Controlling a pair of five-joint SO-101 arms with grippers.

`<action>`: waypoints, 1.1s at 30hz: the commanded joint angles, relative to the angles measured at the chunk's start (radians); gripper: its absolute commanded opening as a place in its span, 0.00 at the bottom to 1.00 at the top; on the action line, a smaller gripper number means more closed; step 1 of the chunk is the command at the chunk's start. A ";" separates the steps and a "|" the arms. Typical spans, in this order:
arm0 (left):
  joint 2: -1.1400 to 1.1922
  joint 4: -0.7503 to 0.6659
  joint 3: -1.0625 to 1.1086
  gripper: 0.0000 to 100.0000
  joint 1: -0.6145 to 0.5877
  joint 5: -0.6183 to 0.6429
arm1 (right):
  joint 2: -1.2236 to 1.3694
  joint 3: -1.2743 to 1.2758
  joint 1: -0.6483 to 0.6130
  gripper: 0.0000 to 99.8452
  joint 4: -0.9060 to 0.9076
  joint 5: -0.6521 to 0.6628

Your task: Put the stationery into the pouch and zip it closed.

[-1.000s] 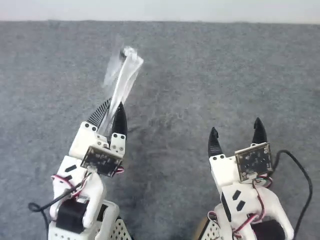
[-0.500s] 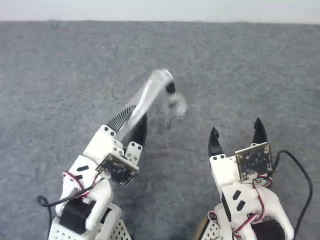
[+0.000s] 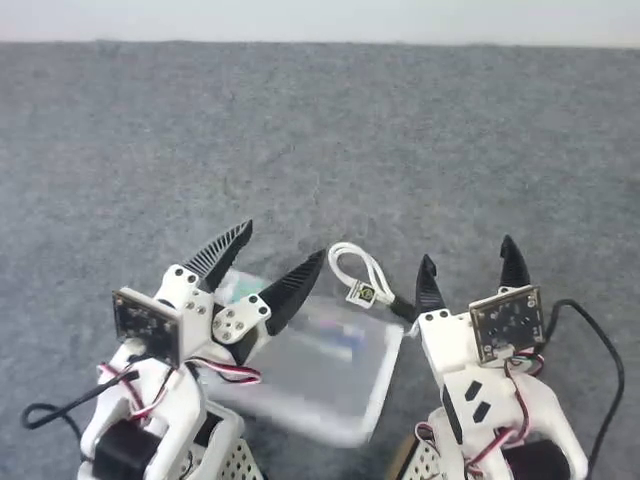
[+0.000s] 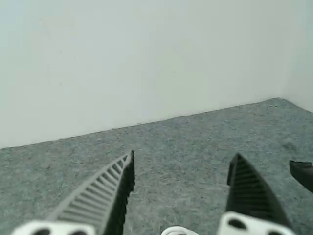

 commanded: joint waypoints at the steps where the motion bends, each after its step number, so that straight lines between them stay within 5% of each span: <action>1: -0.006 0.003 -0.053 0.29 0.002 0.020 | -0.001 -0.049 -0.005 0.31 0.004 -0.005; 8: -0.006 -0.032 -0.051 0.14 0.002 0.014 | -0.001 -0.040 -0.005 0.30 0.002 -0.008; 11: -0.006 -0.048 -0.050 0.10 0.003 0.012 | -0.001 -0.029 -0.007 0.21 -0.012 -0.008; 16: -0.006 -0.054 -0.050 0.07 0.003 0.012 | -0.001 -0.028 -0.007 0.09 -0.050 0.000; 33: -0.006 -0.052 -0.033 0.01 0.003 -0.029 | -0.001 -0.025 -0.001 0.01 -0.045 -0.009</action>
